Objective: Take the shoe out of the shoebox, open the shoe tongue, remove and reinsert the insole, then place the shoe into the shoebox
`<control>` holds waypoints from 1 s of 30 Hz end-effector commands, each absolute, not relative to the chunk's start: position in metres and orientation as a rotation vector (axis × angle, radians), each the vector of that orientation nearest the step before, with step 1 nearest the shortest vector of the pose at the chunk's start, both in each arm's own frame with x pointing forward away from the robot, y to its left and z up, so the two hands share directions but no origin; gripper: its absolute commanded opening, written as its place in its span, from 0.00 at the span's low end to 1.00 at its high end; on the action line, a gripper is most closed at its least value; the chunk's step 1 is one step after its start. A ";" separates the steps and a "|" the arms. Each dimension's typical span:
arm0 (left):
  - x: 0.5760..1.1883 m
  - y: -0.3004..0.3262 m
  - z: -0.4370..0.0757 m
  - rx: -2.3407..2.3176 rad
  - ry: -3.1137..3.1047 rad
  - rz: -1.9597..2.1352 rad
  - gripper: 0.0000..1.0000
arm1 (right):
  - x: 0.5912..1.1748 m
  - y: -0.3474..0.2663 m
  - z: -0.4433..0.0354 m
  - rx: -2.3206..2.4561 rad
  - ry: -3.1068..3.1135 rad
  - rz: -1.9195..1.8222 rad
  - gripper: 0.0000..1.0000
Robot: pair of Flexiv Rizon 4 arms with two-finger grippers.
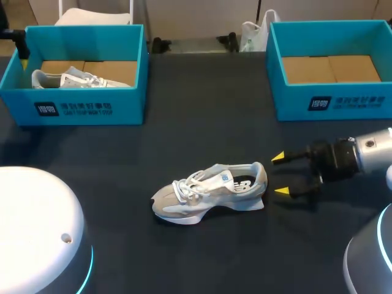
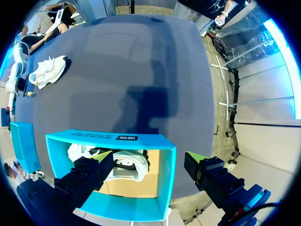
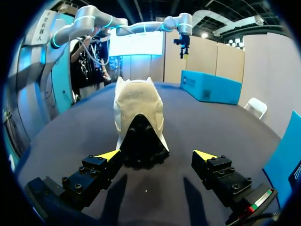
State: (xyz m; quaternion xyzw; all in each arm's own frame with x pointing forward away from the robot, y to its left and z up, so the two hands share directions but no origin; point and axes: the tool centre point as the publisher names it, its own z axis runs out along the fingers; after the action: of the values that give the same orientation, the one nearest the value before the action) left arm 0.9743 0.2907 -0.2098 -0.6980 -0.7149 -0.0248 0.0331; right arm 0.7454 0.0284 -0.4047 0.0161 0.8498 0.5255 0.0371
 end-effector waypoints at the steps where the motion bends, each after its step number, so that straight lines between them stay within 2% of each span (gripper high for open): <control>1: 0.973 0.290 -0.210 -2.147 -2.200 -0.083 1.00 | 0.746 0.029 -0.407 0.022 2.615 1.638 1.00; 30: 0.973 0.290 -0.210 -2.147 -2.200 -0.083 1.00 | 0.733 0.065 -0.411 -0.148 2.672 1.756 1.00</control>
State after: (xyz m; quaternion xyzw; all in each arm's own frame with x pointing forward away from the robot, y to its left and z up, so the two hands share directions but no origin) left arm 0.9743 0.2907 -0.2098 -0.6979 -0.7150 -0.0248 0.0331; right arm 0.7329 0.0642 -0.4101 -0.0454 0.8348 0.5478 -0.0298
